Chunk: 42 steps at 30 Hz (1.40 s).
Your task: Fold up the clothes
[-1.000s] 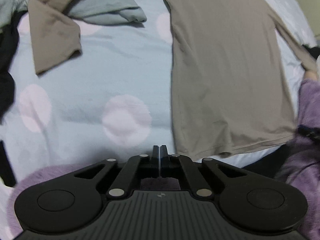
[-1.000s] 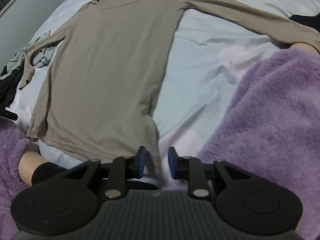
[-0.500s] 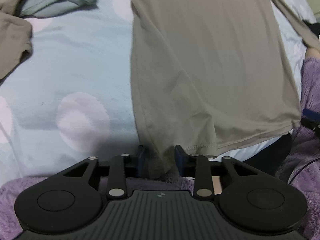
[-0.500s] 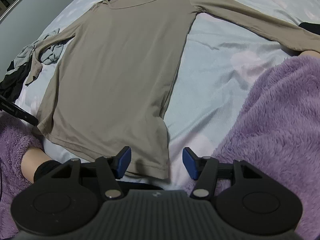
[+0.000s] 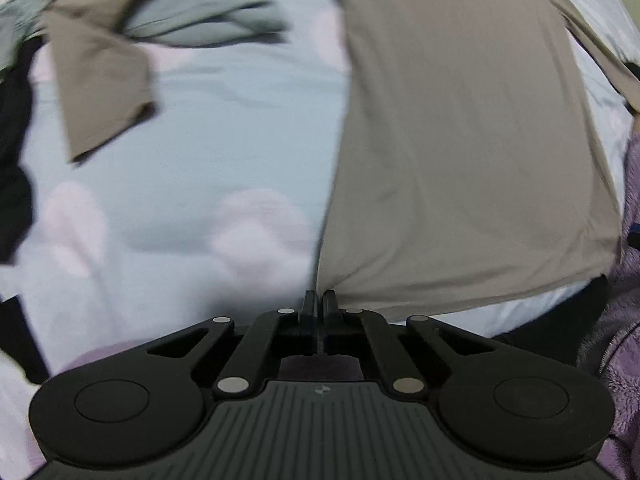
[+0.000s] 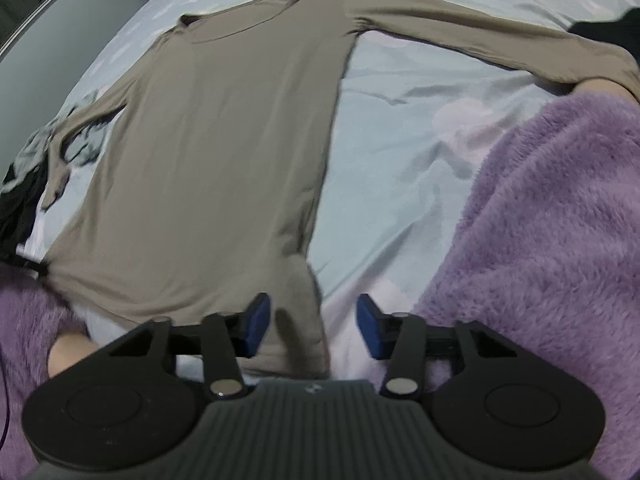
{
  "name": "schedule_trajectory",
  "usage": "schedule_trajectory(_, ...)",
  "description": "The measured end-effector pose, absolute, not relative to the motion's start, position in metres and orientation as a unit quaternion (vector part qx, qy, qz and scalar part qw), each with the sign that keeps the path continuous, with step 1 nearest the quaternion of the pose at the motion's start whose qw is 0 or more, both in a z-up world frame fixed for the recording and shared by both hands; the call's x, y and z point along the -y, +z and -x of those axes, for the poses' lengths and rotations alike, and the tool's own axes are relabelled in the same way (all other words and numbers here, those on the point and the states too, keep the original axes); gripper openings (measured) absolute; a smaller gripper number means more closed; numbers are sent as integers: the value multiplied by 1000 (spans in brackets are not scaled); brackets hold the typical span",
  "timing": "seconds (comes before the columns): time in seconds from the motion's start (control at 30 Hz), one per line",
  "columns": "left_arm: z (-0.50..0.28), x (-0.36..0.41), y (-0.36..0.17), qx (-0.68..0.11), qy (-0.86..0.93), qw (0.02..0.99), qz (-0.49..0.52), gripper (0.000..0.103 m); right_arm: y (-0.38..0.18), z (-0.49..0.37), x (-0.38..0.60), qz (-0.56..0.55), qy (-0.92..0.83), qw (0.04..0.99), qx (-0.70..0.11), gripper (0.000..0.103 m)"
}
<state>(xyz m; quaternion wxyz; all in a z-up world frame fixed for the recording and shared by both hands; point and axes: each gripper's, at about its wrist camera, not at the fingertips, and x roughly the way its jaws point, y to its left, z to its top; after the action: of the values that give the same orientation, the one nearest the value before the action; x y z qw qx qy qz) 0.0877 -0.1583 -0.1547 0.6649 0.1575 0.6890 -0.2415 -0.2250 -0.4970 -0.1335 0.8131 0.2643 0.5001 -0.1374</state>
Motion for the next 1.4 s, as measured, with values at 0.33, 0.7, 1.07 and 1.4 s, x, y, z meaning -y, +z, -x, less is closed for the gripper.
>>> schedule_trajectory(0.33, -87, 158, -166, -688, -227, 668, -170, 0, -142, 222, 499, -292, -122, 793, -521, 35)
schedule_trajectory(0.7, -86, 139, -157, -679, -245, 674, -154, 0, -163, 204, 480, -259, -96, 773, -571, 4)
schedule_trajectory(1.07, -80, 109, -68, -649, -339, 680, -38, 0, -39, 255, 521, -317, -101, 824, -459, 4)
schedule_trajectory(1.4, -69, 130, -128, -687, -303, 652, -108, 0, -101, 244, 504, -276, -104, 782, -549, 4)
